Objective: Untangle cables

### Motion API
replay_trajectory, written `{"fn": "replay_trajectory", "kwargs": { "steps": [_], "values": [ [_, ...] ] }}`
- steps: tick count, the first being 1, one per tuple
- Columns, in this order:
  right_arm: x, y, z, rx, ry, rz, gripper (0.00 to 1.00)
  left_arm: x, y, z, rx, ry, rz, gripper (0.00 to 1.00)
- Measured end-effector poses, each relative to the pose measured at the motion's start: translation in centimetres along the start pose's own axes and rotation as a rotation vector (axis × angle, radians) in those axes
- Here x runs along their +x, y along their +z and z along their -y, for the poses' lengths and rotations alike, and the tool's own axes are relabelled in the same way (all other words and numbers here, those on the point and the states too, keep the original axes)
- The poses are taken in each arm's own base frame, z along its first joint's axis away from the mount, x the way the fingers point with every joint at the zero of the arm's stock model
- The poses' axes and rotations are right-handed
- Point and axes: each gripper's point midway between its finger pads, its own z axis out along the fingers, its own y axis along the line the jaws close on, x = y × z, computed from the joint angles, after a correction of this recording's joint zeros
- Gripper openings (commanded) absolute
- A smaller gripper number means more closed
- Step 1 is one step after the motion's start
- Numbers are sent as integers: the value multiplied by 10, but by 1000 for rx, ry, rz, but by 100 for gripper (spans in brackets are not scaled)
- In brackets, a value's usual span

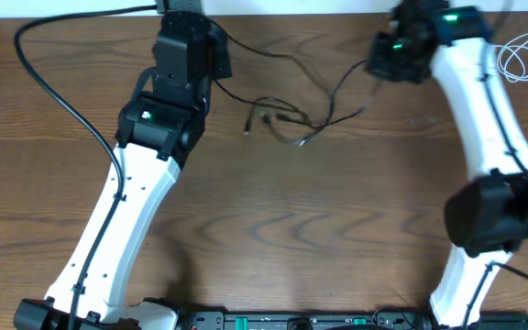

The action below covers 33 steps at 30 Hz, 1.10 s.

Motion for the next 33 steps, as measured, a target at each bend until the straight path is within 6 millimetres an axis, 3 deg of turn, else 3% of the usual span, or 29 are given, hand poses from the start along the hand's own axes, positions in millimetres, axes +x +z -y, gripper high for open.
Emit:
{"fn": "replay_trajectory", "kwargs": {
  "steps": [3,8,14,19,22,27,31,33],
  "values": [
    [-16,-25,39,80,44,58,1,-8,-2,-23,-85,41,25,7],
    [-29,-35,92,164,123,76,1,-28,-15,-68,-198,40,72,7],
    [-42,-50,143,219,211,109,1,-44,-29,-134,-346,-13,107,7],
    [-46,-59,170,234,240,121,1,-37,-32,-164,-419,-27,73,7],
    [-47,-60,172,224,225,120,1,-35,-31,-164,-416,-25,63,8],
    [-49,-53,142,106,108,104,1,-27,-25,-148,-315,-19,25,8],
    [-48,-48,107,-21,5,92,1,-14,-18,-111,-105,-40,-36,7],
    [-49,-48,91,-87,-33,94,1,-6,-18,-78,40,-71,-70,7]
  ]
}}
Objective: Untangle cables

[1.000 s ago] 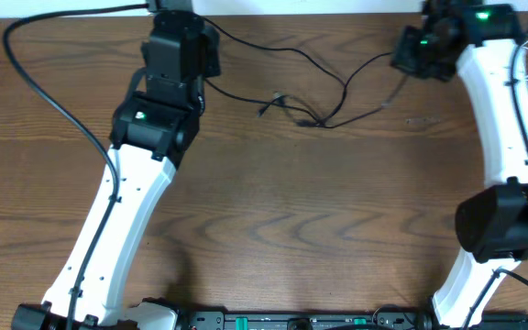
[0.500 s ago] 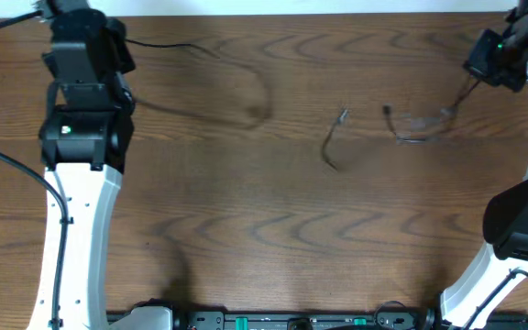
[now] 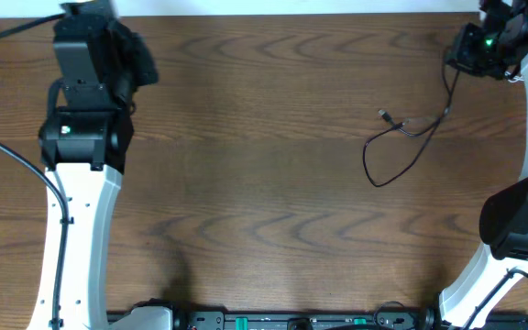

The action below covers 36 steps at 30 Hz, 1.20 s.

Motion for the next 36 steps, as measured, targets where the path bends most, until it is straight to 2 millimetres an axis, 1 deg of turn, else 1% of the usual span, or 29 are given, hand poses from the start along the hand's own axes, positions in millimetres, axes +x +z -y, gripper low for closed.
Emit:
{"fn": "replay_trajectory", "kwargs": {
  "steps": [1,3,4,5,7,8,10,13,14,15,16,18,20,22,24,25,28,32,36],
  "values": [
    [0,0,-3,-16,-6,1,1,2,0,8,32,-5,-9,7],
    [-3,-3,-12,-60,-21,11,1,12,-3,35,126,-21,-48,8],
    [-6,-6,-16,-75,-26,23,1,16,-4,46,158,-25,-63,7],
    [-8,-12,-19,-85,-31,38,1,24,-7,61,200,-28,-89,7],
    [-19,-33,-29,-98,-55,98,1,34,-12,81,253,-26,-123,7],
    [-24,-43,-32,-99,-63,129,1,40,-16,96,291,-18,-142,7],
    [-39,-80,-40,-94,-80,233,1,49,-22,116,341,-6,-170,7],
    [-60,-151,-40,-52,-83,426,1,64,-28,143,402,23,-209,7],
    [-65,-179,-37,-25,-73,501,1,70,-28,151,418,35,-224,8],
    [-68,-199,-33,-3,-66,556,1,77,-28,159,433,46,-241,8],
    [-71,-223,-26,27,-51,621,1,82,-27,164,441,53,-255,8],
    [-74,-261,-10,87,-16,722,1,94,-23,175,455,69,-288,7],
    [-76,-286,12,143,23,789,1,104,-18,182,462,82,-316,7],
    [-78,-300,38,199,73,825,1,114,-14,189,468,91,-343,7],
    [-81,-305,66,248,123,835,1,122,-11,194,472,101,-364,7],
    [-83,-305,82,274,151,835,1,125,-9,195,472,104,-372,7],
    [-87,-303,119,328,208,834,1,132,-7,200,475,112,-390,7],
    [-96,-300,171,390,274,845,1,134,-6,201,473,104,-395,7],
    [-106,-291,212,430,311,856,1,132,-6,202,476,100,-388,7]
  ]
}}
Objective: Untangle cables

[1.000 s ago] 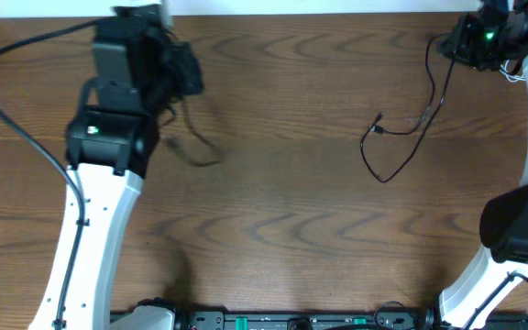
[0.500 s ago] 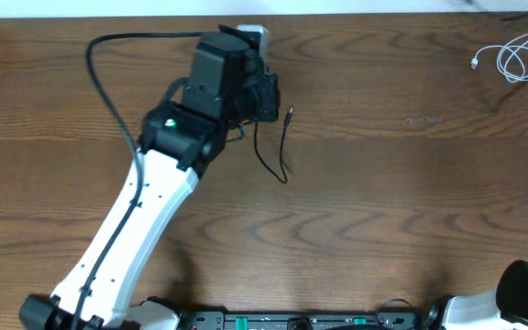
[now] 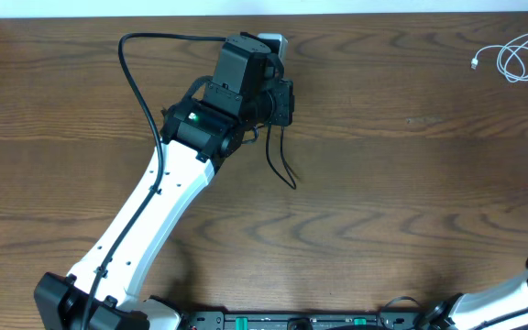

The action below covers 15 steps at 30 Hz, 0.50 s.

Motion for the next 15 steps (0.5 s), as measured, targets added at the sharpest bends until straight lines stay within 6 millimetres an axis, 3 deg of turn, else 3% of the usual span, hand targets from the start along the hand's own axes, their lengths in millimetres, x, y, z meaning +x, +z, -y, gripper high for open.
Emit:
{"fn": "replay_trajectory", "kwargs": {
  "steps": [3,9,15],
  "values": [
    [4,24,11,23,3,-3,1,-2,0,1,3,1,7,8],
    [43,73,32,88,14,-108,1,-4,0,2,7,3,18,7],
    [120,112,47,162,20,-338,1,-6,0,2,9,4,24,7]
  ]
}}
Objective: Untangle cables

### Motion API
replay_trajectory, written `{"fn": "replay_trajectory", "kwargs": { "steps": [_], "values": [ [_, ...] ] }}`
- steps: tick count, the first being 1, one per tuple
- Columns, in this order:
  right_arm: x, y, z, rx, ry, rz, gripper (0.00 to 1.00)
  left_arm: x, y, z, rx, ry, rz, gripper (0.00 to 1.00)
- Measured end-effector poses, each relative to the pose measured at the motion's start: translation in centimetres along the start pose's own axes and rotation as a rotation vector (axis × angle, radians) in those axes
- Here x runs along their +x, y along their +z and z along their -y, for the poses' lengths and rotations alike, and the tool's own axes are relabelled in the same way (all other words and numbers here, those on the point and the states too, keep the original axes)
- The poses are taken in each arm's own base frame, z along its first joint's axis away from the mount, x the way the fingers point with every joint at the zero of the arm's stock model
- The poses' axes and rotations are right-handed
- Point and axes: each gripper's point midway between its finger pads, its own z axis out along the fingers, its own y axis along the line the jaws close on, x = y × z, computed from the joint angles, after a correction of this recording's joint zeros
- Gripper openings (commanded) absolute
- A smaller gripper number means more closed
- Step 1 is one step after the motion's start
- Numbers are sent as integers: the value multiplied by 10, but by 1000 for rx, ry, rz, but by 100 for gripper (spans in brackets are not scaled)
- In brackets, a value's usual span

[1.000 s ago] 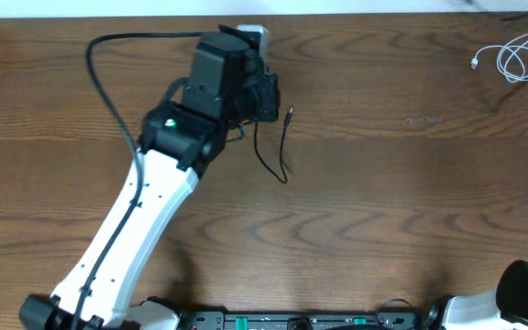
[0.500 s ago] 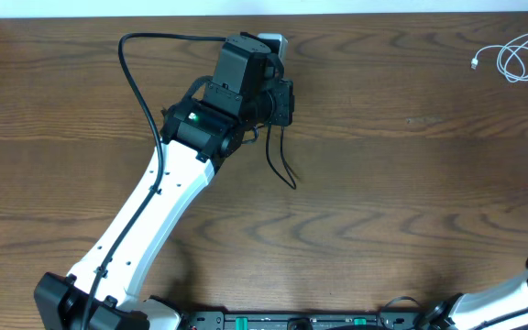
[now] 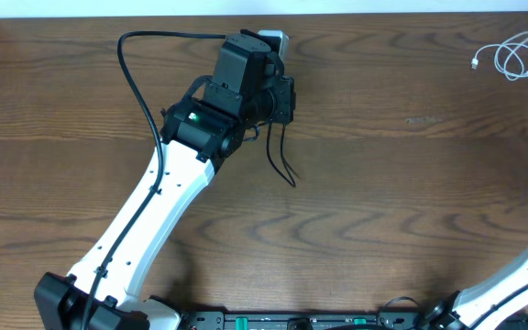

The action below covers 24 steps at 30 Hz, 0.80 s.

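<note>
My left gripper (image 3: 280,96) is at the far middle of the table, seen from above under its black wrist. A thin black cable (image 3: 285,163) comes out from under it and trails toward me on the wood, so the gripper appears shut on it. The fingers themselves are hidden by the wrist. A coiled white cable (image 3: 513,57) lies at the far right corner. Only a bit of the right arm shows at the right edge, and its gripper is out of view.
The left arm's own thick black lead (image 3: 140,73) loops over the far left of the table. A thin dark line curves along the right edge. The robot base bar (image 3: 291,321) runs along the near edge.
My left arm and the black cable under it have stayed put. At the right edge, a thin dark curved line and more of the right arm have come into view.
First both grippers were at the far side with a tangle of black cables between them. Then the arms stood wide apart, a black cable trailing from the right gripper. Later the left gripper was at the far middle over a black cable, where it still is.
</note>
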Motion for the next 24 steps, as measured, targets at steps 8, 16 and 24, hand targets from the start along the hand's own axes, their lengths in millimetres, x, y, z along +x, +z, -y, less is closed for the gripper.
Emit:
{"fn": "replay_trajectory", "kwargs": {
  "steps": [8,16,24],
  "values": [
    [79,56,17,86,3,-283,90,0,0,0,0,0,1,7],
    [91,59,20,73,16,-331,99,0,0,0,1,0,1,8],
    [74,10,-36,-247,-69,-307,99,0,0,0,0,0,1,7]
  ]
}}
